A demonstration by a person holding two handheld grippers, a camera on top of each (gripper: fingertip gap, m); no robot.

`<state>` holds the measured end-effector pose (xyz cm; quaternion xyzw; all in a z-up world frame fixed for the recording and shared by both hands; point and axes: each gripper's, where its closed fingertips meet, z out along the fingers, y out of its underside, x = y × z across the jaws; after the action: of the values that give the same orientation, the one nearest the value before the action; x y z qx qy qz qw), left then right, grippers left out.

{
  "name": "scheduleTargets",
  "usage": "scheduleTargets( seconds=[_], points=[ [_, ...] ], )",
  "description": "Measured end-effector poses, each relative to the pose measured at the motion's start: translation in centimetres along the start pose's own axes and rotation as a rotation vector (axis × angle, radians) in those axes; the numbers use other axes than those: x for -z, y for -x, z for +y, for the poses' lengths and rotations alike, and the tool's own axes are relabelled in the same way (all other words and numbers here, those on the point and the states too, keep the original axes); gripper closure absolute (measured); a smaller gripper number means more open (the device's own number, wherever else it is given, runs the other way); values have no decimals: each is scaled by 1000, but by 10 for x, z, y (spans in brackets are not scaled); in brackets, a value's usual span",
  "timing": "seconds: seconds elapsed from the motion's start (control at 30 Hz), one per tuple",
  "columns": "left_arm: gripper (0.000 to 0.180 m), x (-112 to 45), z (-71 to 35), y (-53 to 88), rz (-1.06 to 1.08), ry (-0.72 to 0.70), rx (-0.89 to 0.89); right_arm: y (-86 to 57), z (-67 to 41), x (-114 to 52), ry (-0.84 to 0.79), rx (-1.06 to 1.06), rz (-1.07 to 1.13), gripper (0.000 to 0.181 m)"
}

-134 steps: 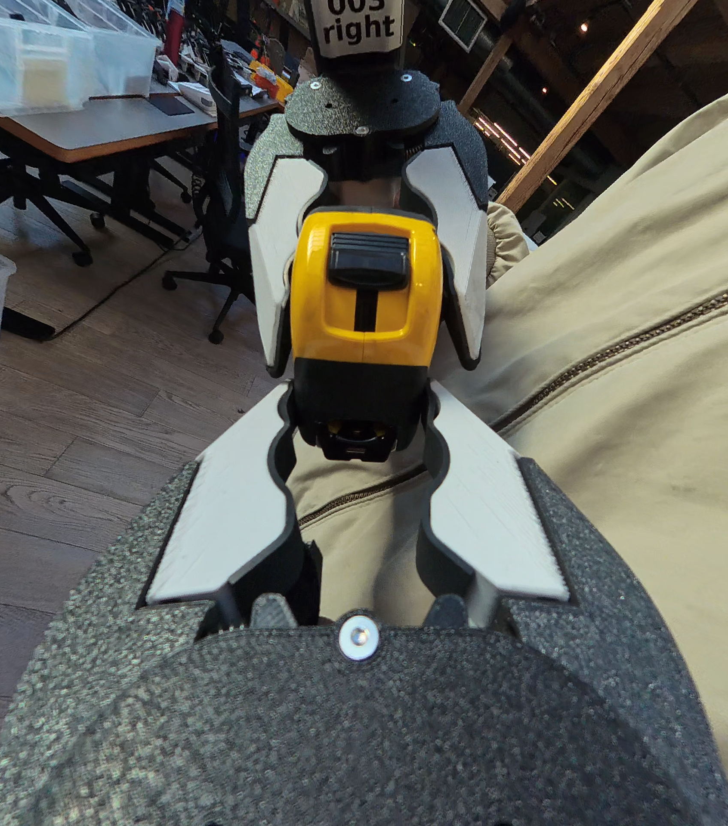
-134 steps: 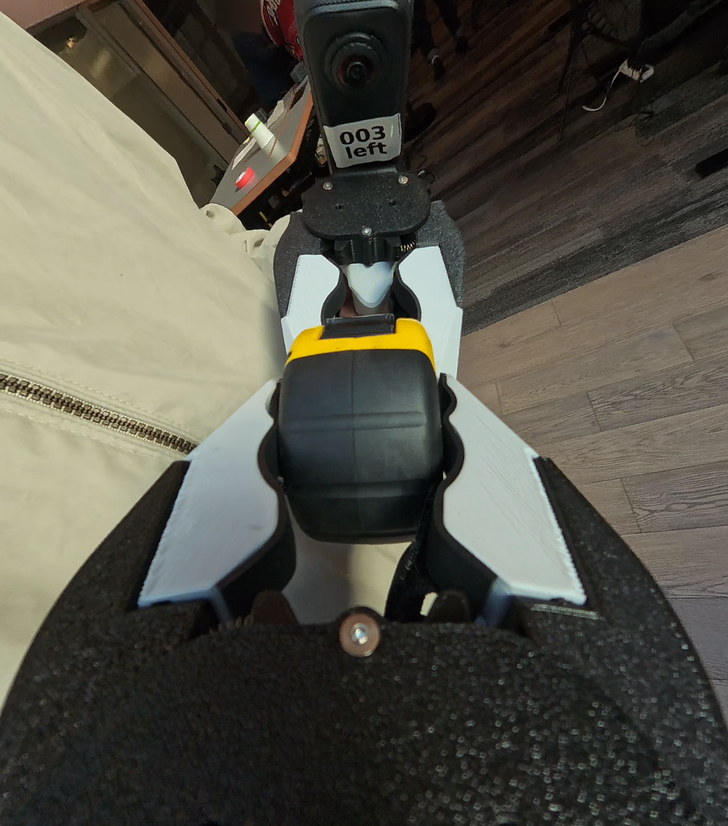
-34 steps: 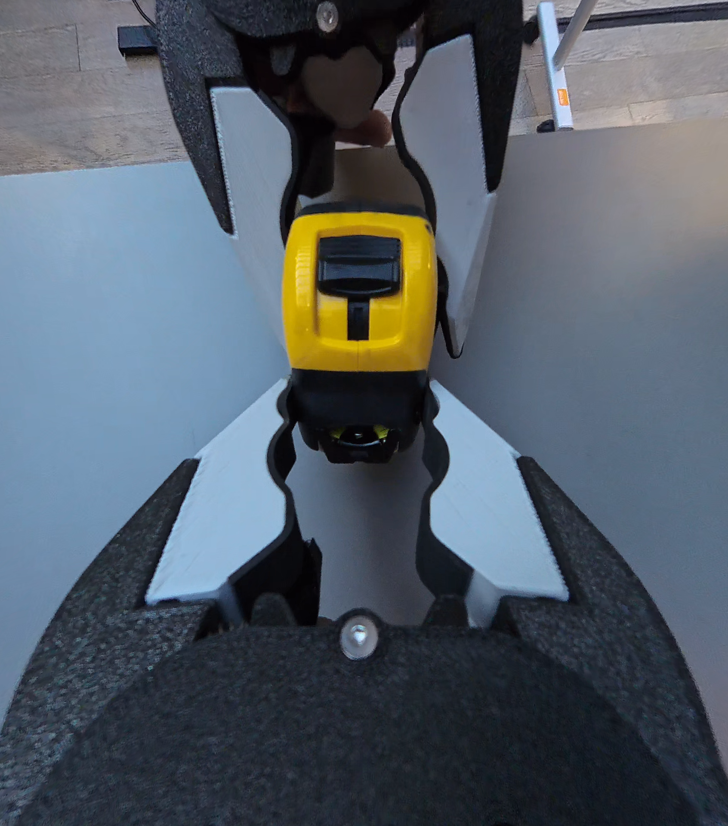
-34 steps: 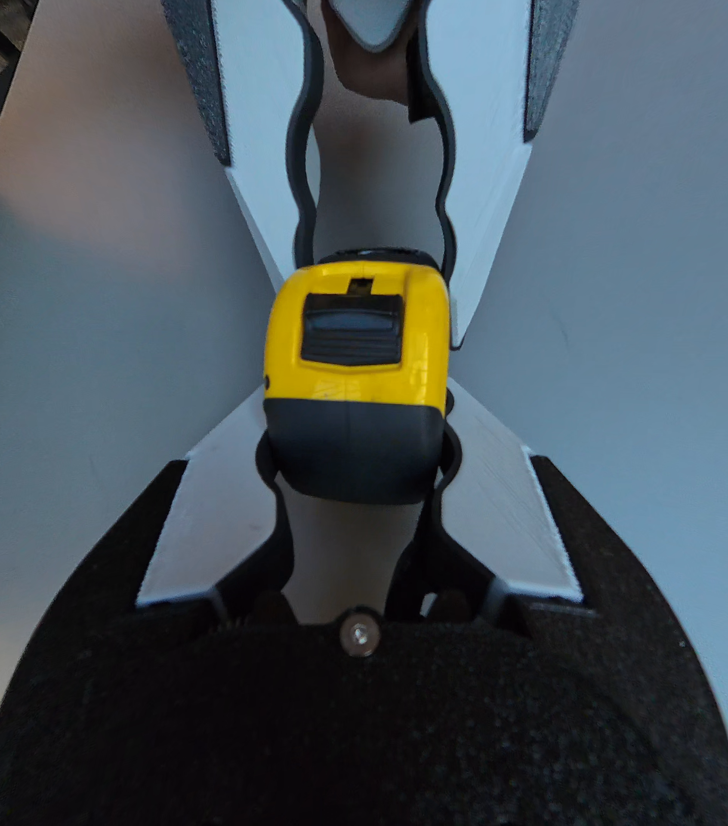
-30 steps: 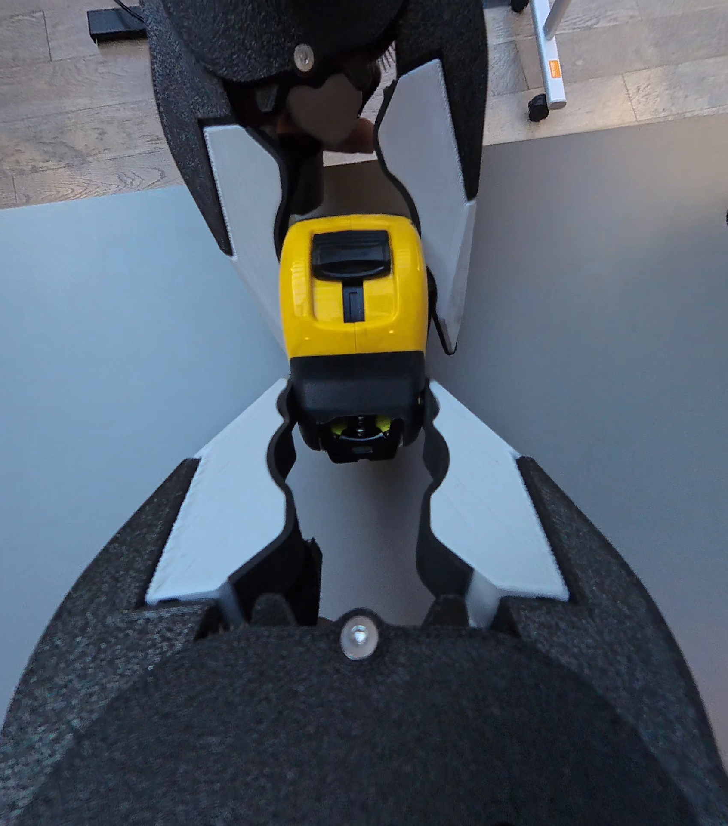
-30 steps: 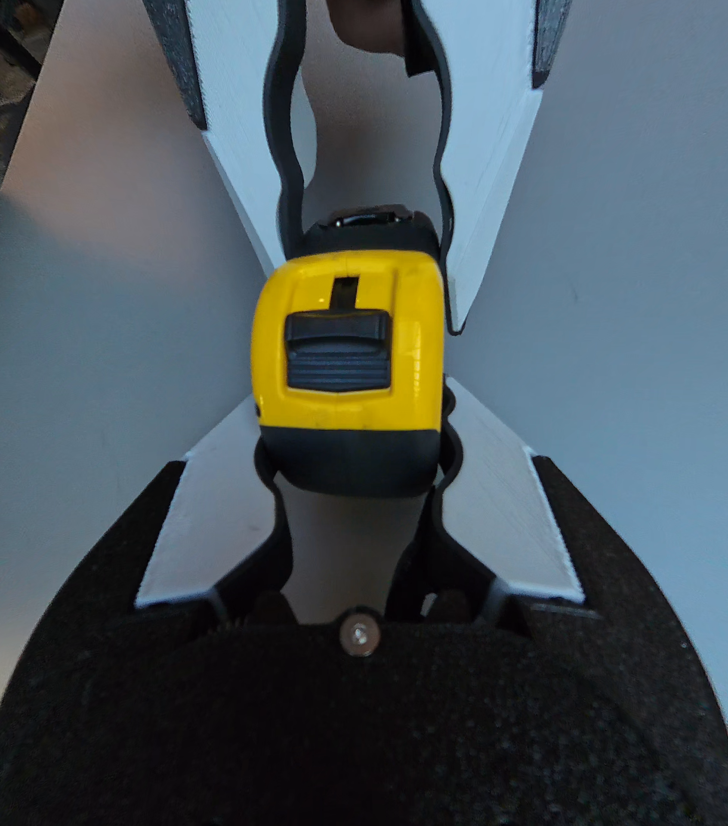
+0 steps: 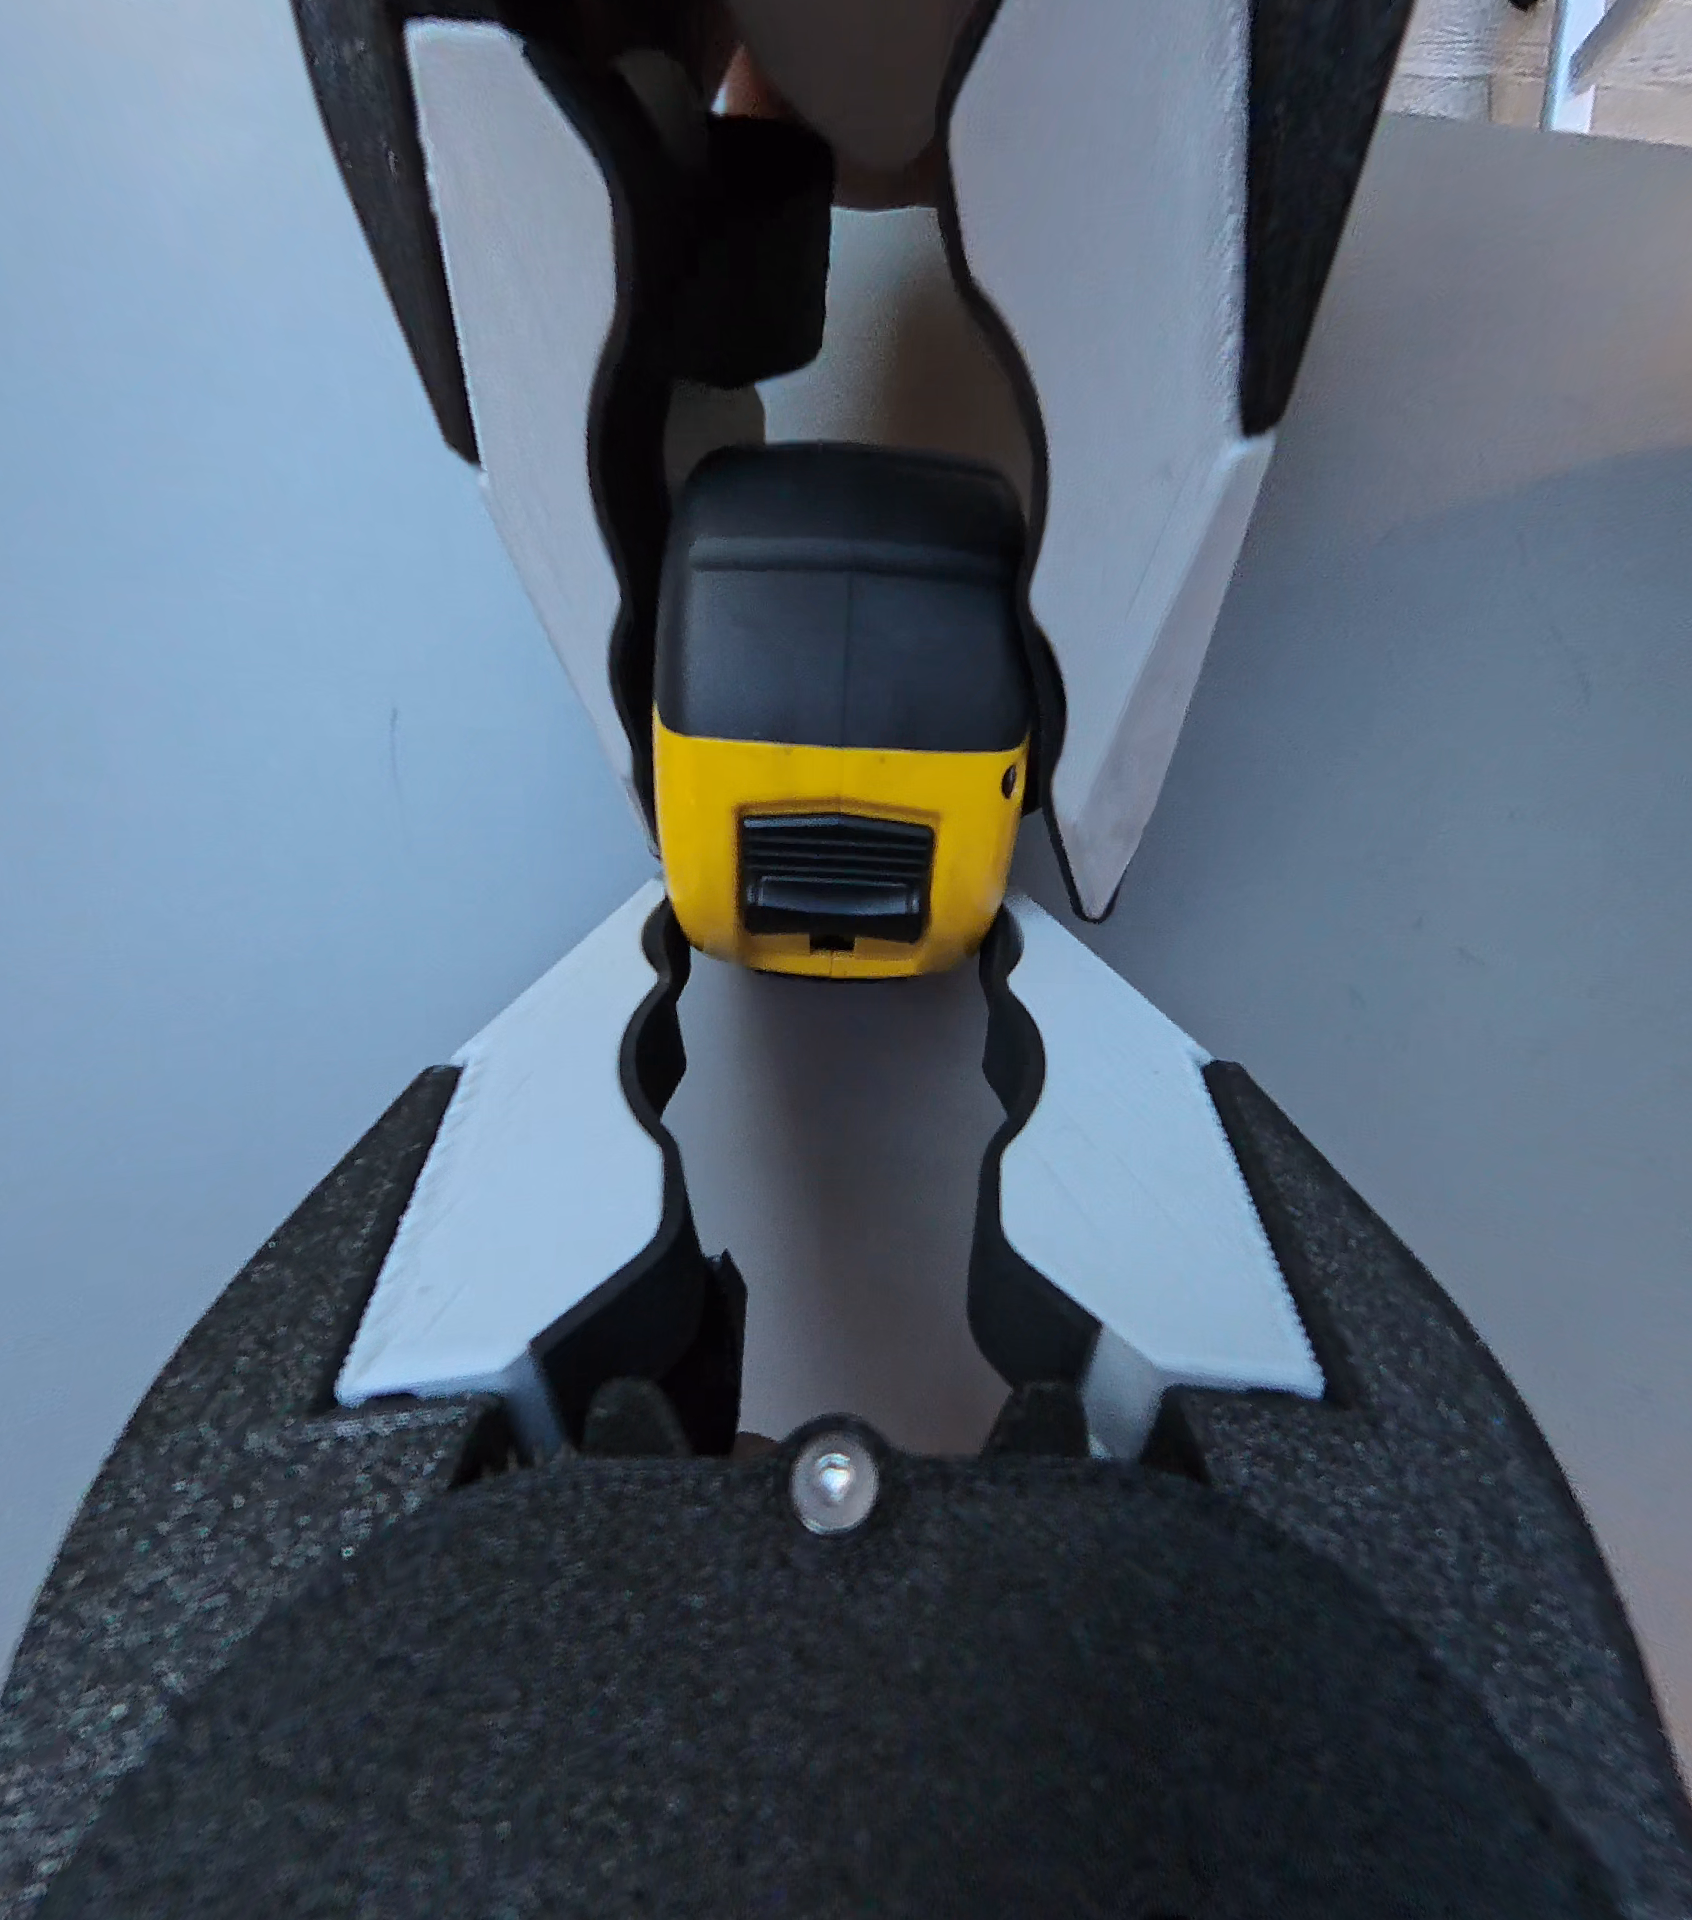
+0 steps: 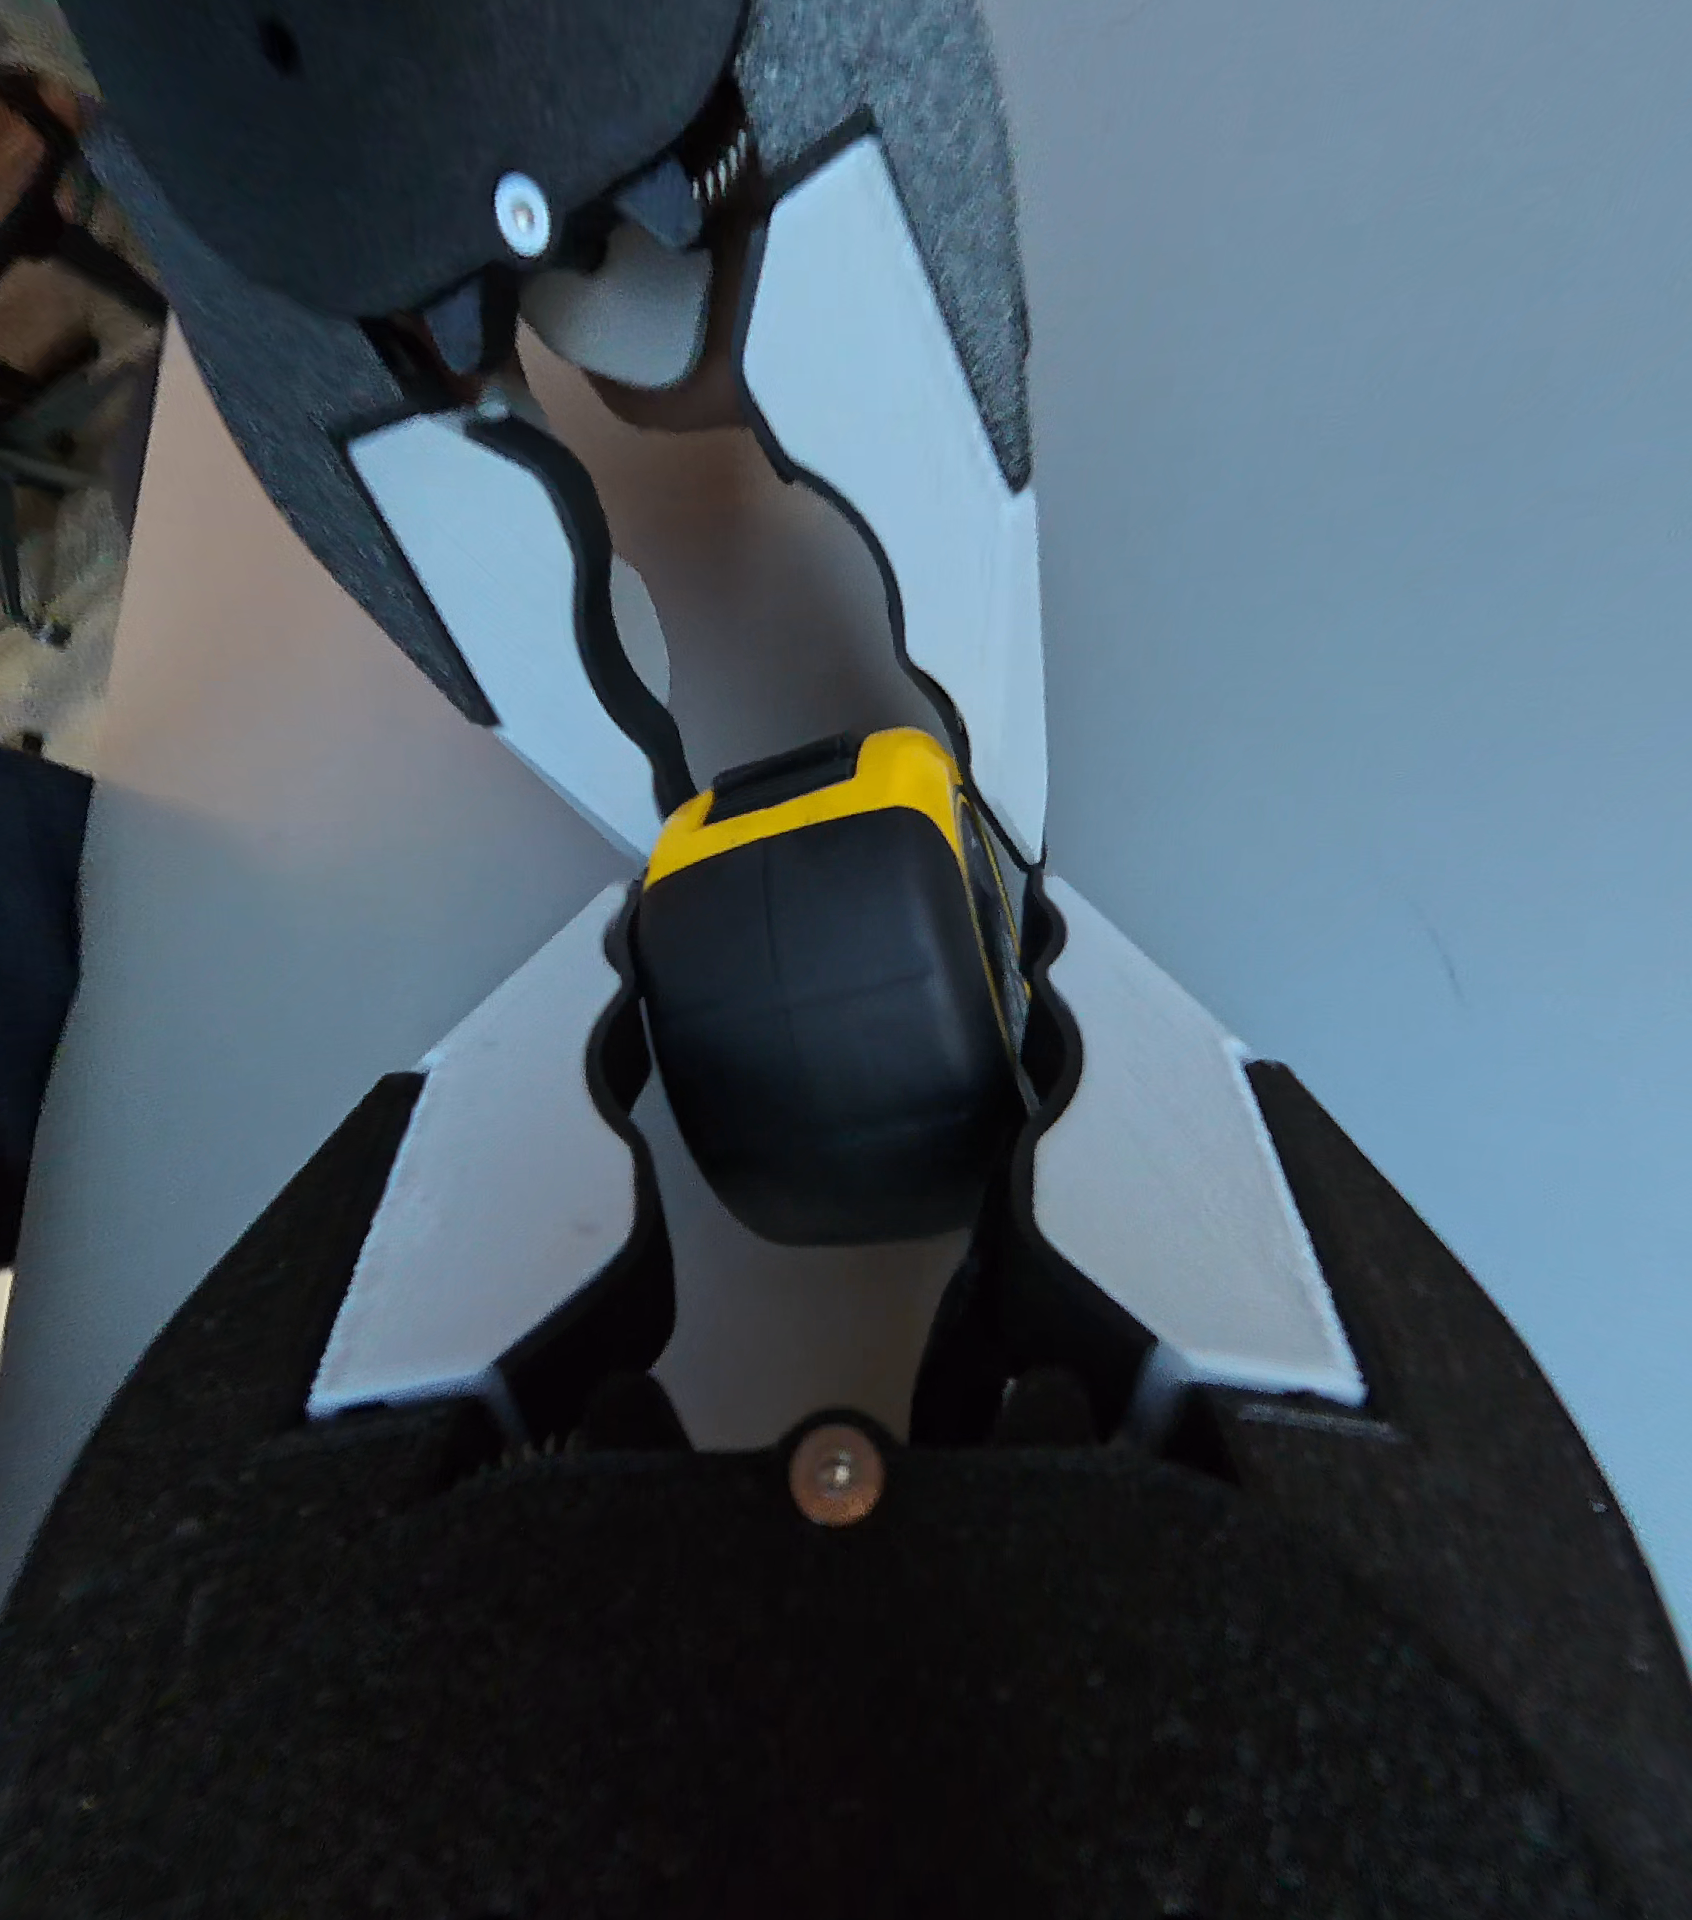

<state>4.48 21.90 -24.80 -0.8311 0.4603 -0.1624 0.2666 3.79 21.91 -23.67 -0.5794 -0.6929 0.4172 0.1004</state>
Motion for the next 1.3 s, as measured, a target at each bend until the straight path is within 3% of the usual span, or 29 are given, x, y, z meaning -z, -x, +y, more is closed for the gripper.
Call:
scheduleTargets(
  seconds=[0.17, 0.3, 0.47, 0.63, 0.83, 0.97, 1.1, 1.3],
  points=[
    [122, -7, 0, 1, -38, 11, 29, -12, -32, 70, -303, -200, 111, 105],
    [121, -7, 1, 0, -53, 61, 131, -35, 9, 243, -556, -326, 484, 114],
    [121, 6, 4, 1, -107, 171, 245, -47, 212, 546, -568, -482, 1131, 120],
    [121, 28, 4, -9, -189, 299, 379, -17, 420, 797, -424, -693, 1534, 125],
    [121, 39, -11, -26, -261, 356, 593, -7, 567, 890, -399, -944, 1566, 126],
    [121, 35, -37, -36, -275, 342, 641, -18, 587, 875, -346, -918, 1502, 129],
    [121, 31, -61, -45, -269, 357, 596, -18, 589, 881, -241, -824, 1577, 159],
    [122, 34, -73, -53, -277, 370, 599, -1, 581, 882, -233, -804, 1508, 162]
  ],
)
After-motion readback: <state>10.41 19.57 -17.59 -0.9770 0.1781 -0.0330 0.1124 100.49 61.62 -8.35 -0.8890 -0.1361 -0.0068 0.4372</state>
